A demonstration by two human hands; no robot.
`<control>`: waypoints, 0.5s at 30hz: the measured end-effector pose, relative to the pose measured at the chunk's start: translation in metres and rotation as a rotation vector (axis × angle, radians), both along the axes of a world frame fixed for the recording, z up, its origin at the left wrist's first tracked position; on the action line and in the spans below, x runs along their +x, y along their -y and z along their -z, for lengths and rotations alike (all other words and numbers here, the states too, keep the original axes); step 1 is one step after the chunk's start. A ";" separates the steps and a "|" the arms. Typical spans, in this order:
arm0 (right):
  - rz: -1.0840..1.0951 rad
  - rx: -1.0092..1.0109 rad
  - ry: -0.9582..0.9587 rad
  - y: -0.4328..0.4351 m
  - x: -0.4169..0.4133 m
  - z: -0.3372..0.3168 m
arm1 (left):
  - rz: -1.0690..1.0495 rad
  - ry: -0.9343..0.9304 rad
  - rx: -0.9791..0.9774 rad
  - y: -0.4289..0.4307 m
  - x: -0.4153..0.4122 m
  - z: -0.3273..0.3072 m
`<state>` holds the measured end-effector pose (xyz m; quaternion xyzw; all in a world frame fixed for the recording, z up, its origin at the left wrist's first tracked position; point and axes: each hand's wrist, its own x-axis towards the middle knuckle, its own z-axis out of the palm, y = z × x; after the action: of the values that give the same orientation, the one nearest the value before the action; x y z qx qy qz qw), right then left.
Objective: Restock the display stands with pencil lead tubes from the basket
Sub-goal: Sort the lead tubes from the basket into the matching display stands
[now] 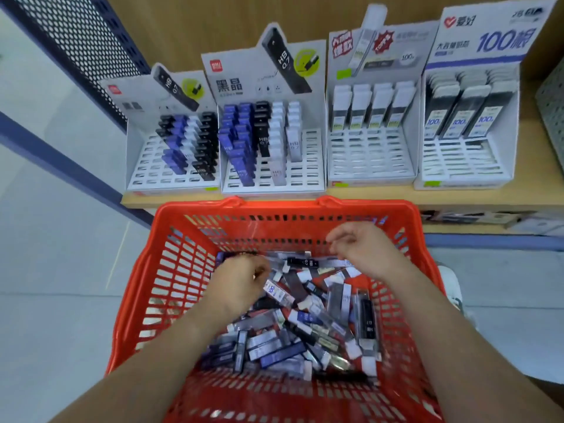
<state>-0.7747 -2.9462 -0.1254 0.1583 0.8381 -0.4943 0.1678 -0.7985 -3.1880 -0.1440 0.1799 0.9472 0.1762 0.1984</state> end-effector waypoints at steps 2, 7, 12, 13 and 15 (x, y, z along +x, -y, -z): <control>-0.085 0.129 0.141 0.007 0.014 0.029 | 0.054 0.138 -0.149 0.016 0.019 0.039; -0.192 0.394 0.420 0.033 0.059 0.094 | 0.166 0.284 -0.408 0.040 0.058 0.106; -0.161 0.475 0.599 0.054 0.077 0.130 | 0.307 0.250 -0.533 0.030 0.071 0.116; -0.171 0.471 0.608 0.060 0.075 0.131 | 0.335 0.241 -0.559 0.029 0.072 0.117; -0.143 0.467 0.545 0.071 0.072 0.132 | 0.317 0.295 -0.554 0.031 0.070 0.122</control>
<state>-0.7032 -3.0175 -0.2578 0.2591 0.8619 -0.2163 0.3784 -0.7282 -3.2194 -0.2661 0.2368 0.8805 -0.0963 0.3993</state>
